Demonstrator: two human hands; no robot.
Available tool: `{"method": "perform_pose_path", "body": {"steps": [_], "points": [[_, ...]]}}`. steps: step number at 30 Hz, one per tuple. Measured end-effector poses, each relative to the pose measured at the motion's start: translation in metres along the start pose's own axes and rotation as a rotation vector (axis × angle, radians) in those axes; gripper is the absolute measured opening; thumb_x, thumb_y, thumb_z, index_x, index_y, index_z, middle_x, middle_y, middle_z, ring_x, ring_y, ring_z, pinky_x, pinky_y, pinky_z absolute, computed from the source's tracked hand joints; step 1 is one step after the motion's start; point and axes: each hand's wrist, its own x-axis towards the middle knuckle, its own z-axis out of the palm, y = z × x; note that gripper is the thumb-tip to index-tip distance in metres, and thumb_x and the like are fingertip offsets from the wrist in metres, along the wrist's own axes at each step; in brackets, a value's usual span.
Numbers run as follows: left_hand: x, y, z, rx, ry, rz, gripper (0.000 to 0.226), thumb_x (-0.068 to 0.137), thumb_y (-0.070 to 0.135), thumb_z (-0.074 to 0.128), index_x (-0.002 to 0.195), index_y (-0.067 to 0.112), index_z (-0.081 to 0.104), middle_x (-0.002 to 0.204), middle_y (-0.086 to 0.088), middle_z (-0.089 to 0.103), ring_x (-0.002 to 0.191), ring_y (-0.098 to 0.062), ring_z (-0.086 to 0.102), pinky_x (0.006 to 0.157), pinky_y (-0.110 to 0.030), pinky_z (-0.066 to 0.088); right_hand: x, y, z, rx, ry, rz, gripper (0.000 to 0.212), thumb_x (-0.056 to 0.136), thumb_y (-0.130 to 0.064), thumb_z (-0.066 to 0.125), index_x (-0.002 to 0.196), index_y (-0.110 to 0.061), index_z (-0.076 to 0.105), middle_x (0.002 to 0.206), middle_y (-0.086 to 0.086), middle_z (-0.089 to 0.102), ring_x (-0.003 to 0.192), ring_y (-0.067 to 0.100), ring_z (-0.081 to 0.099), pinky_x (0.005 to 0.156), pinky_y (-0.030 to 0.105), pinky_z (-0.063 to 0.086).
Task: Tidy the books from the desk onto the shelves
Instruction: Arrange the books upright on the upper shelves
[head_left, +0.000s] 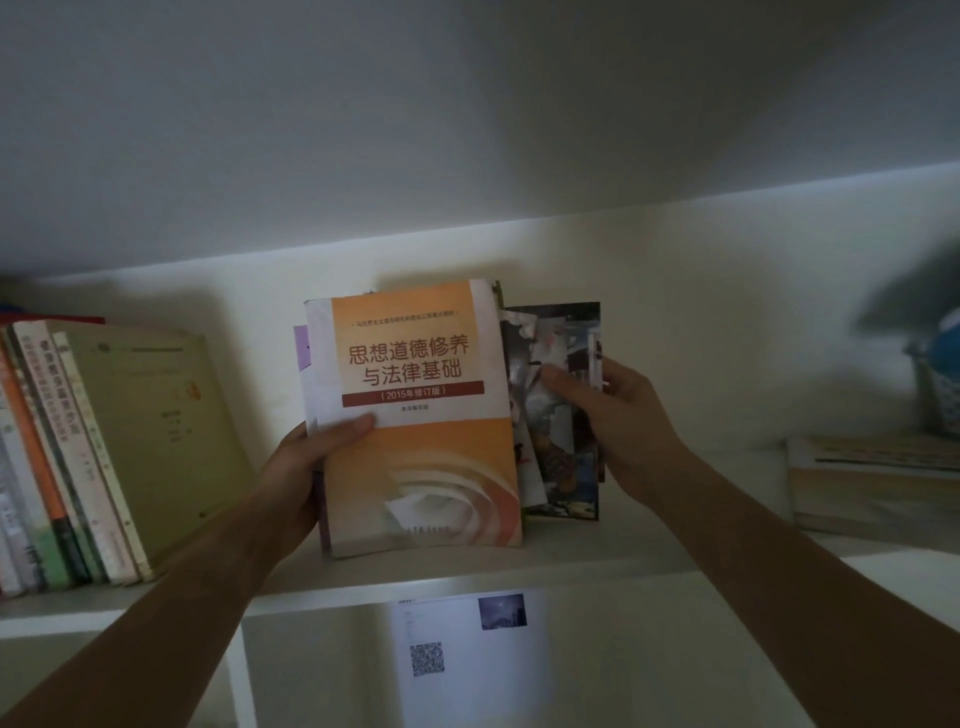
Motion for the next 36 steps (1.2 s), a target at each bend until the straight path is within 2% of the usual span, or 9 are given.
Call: {"method": "perform_pose_path", "body": {"steps": [3, 8, 15, 20, 22, 24, 28, 33, 36], "points": [[-0.001, -0.002, 0.002, 0.016, -0.004, -0.002, 0.075, 0.066, 0.032, 0.093, 0.132, 0.015, 0.065, 0.125, -0.011, 0.073, 0.112, -0.034, 0.071, 0.082, -0.043, 0.063, 0.0, -0.004, -0.006, -0.087, 0.014, -0.076, 0.014, 0.092, -0.017, 0.071, 0.098, -0.005, 0.074, 0.086, 0.014, 0.077, 0.075, 0.028, 0.075, 0.065, 0.037, 0.061], [-0.003, 0.0, 0.01, 0.003, 0.039, -0.004, 0.046, 0.087, 0.02, 0.068, 0.132, 0.016, 0.064, 0.123, -0.009, 0.074, 0.111, -0.032, 0.072, 0.086, -0.045, 0.063, 0.033, -0.034, -0.063, -0.267, 0.382, 0.054, 0.024, 0.066, 0.002, 0.081, 0.048, -0.008, 0.068, 0.057, 0.017, 0.063, 0.049, 0.025, 0.057, 0.054, 0.034, 0.049], [-0.003, -0.001, 0.02, -0.001, 0.09, -0.024, 0.043, 0.086, 0.021, 0.068, 0.128, 0.016, 0.067, 0.119, -0.01, 0.075, 0.105, -0.032, 0.074, 0.082, -0.046, 0.064, 0.017, 0.001, -0.105, -1.122, 0.111, 0.411, 0.04, 0.067, -0.028, 0.091, 0.061, -0.004, 0.059, 0.062, 0.012, 0.057, 0.072, 0.031, 0.063, 0.057, 0.029, 0.044], [-0.004, -0.002, 0.017, -0.018, 0.068, -0.004, 0.041, 0.088, 0.02, 0.064, 0.129, 0.015, 0.066, 0.122, -0.011, 0.074, 0.109, -0.033, 0.072, 0.085, -0.043, 0.063, 0.011, 0.001, -0.088, -1.59, 0.202, 0.14, 0.053, 0.074, -0.052, 0.08, 0.102, -0.009, 0.068, 0.103, 0.014, 0.063, 0.102, 0.035, 0.06, 0.085, 0.038, 0.049], [-0.004, -0.003, 0.017, -0.015, 0.066, 0.002, 0.041, 0.09, 0.019, 0.063, 0.131, 0.014, 0.066, 0.122, -0.012, 0.074, 0.11, -0.033, 0.072, 0.085, -0.043, 0.063, 0.008, -0.008, -0.062, -1.22, 0.2, -0.085, 0.047, 0.081, -0.054, 0.075, 0.109, -0.016, 0.072, 0.109, 0.007, 0.068, 0.102, 0.027, 0.064, 0.092, 0.038, 0.05], [-0.004, -0.004, 0.015, -0.004, 0.061, -0.001, 0.04, 0.092, 0.019, 0.062, 0.132, 0.014, 0.065, 0.123, -0.012, 0.074, 0.11, -0.034, 0.072, 0.084, -0.042, 0.063, 0.006, -0.021, -0.024, -0.662, 0.005, -0.032, 0.048, 0.078, -0.062, 0.074, 0.105, -0.023, 0.076, 0.099, -0.007, 0.075, 0.091, 0.013, 0.071, 0.089, 0.036, 0.057], [-0.002, -0.005, 0.015, 0.0, 0.072, -0.006, 0.042, 0.09, 0.02, 0.064, 0.131, 0.014, 0.065, 0.122, -0.011, 0.074, 0.108, -0.032, 0.073, 0.084, -0.041, 0.063, 0.013, -0.02, 0.023, -0.409, -0.084, 0.007, 0.036, 0.078, -0.033, 0.085, 0.106, -0.015, 0.072, 0.098, -0.001, 0.074, 0.09, 0.014, 0.072, 0.078, 0.032, 0.061], [-0.002, -0.006, 0.014, -0.009, 0.068, 0.005, 0.044, 0.089, 0.02, 0.064, 0.132, 0.013, 0.065, 0.123, -0.012, 0.074, 0.111, -0.033, 0.072, 0.089, -0.044, 0.061, 0.04, -0.045, 0.011, -0.145, 0.224, -0.182, 0.013, 0.075, -0.018, 0.079, 0.08, -0.019, 0.067, 0.077, 0.005, 0.071, 0.069, 0.02, 0.067, 0.065, 0.034, 0.056], [-0.003, -0.006, 0.014, -0.016, 0.056, 0.014, 0.04, 0.091, 0.018, 0.063, 0.131, 0.014, 0.066, 0.123, -0.011, 0.074, 0.11, -0.032, 0.072, 0.087, -0.043, 0.062, 0.063, -0.063, -0.043, -0.258, 0.555, -0.197, 0.017, 0.072, -0.025, 0.07, 0.088, -0.019, 0.065, 0.094, 0.009, 0.071, 0.089, 0.028, 0.07, 0.083, 0.045, 0.06]]}}
